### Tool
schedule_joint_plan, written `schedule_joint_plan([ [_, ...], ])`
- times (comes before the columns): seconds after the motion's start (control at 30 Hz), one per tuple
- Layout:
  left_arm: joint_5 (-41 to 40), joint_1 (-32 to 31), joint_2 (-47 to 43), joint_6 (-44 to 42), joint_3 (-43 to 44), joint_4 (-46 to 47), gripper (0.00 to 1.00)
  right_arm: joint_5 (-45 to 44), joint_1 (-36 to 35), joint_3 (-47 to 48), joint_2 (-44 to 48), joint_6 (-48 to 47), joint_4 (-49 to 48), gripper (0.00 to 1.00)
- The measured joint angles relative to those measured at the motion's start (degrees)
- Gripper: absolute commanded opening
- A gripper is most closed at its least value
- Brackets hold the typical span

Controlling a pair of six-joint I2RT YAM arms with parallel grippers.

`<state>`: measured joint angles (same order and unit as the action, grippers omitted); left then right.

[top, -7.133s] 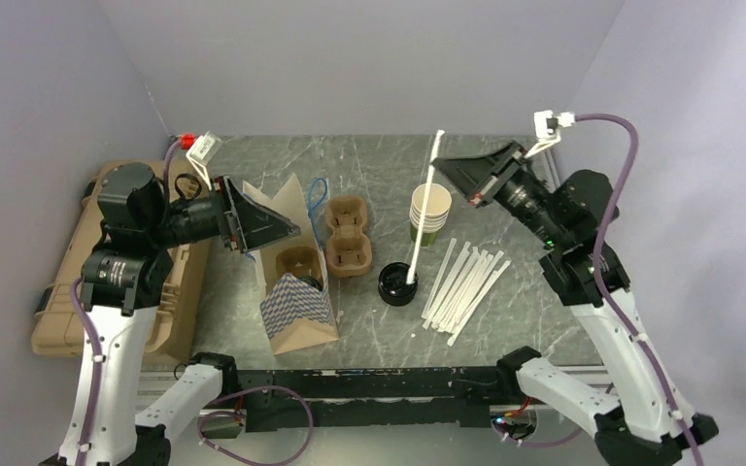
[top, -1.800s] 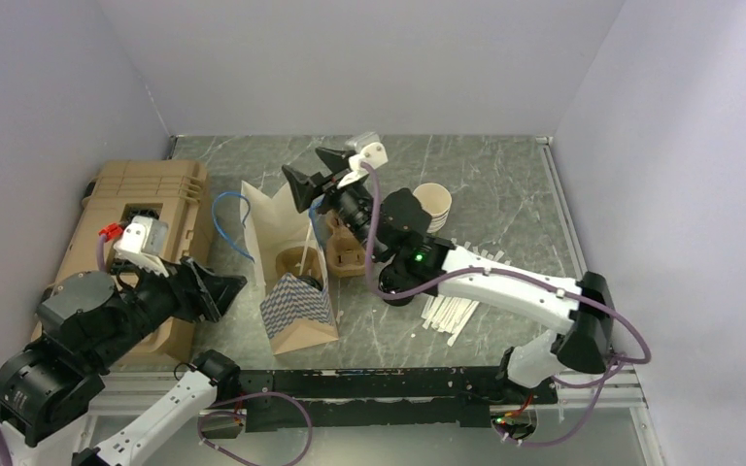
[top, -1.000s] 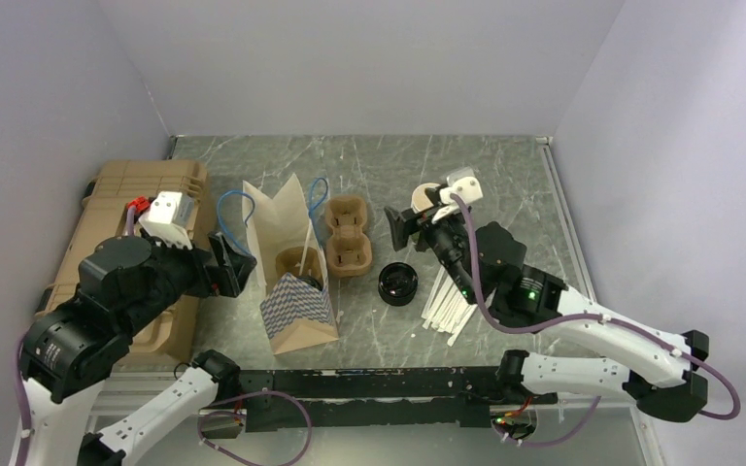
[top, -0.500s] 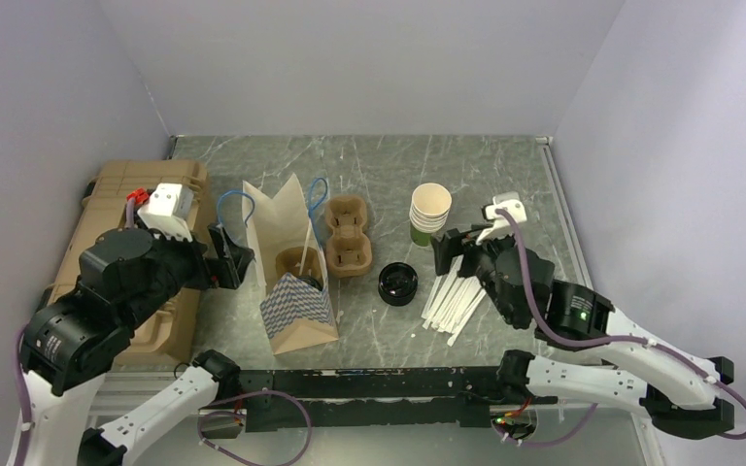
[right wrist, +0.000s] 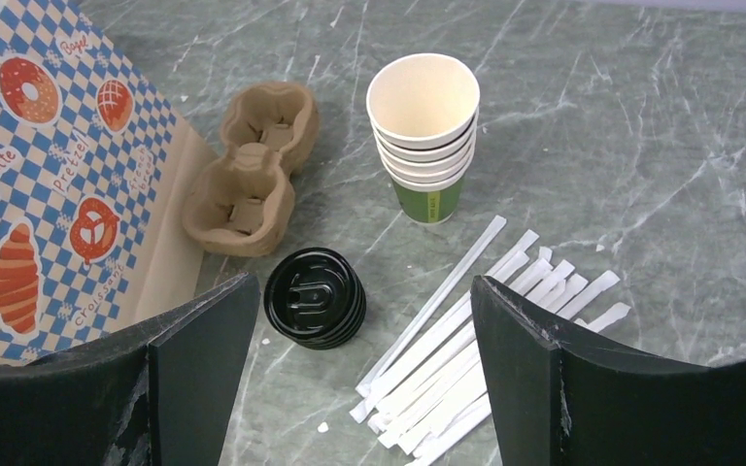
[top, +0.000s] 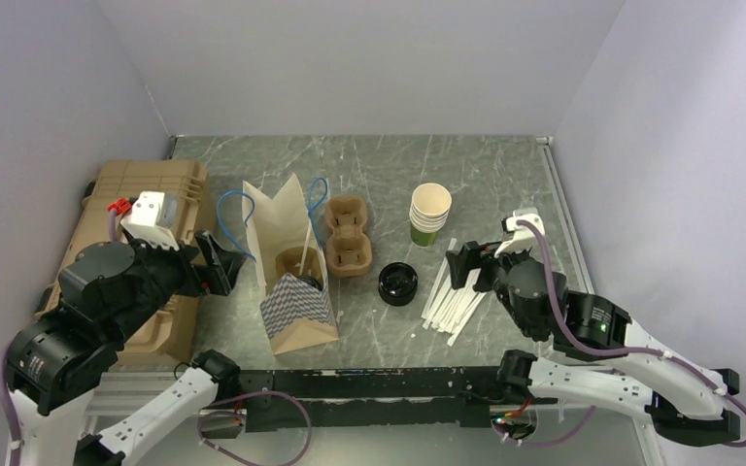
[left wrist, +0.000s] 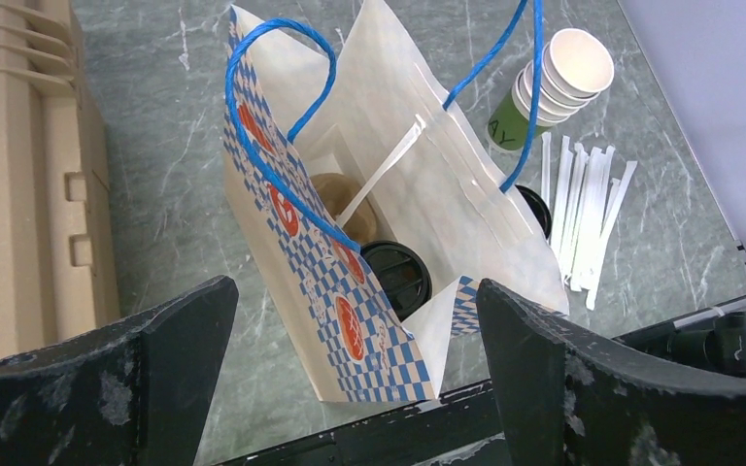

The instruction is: Pack the takeout coffee

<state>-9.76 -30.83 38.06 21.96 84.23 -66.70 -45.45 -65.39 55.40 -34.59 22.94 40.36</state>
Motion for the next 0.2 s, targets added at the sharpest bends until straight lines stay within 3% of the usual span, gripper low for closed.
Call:
schedule_joint_plan([
  [0.1, 0.6, 0.0, -0.2, 0.0, 0.0, 0.0, 0.96, 0.0, 0.0, 0.0, -0.8, 0.6, 0.4, 0.85],
  [0.2, 2.3, 0.0, 0.0, -0.3, 0.3, -0.5, 0.99, 0.2, 0.0, 0.0, -1.7, 0.9, 0.6, 0.85],
])
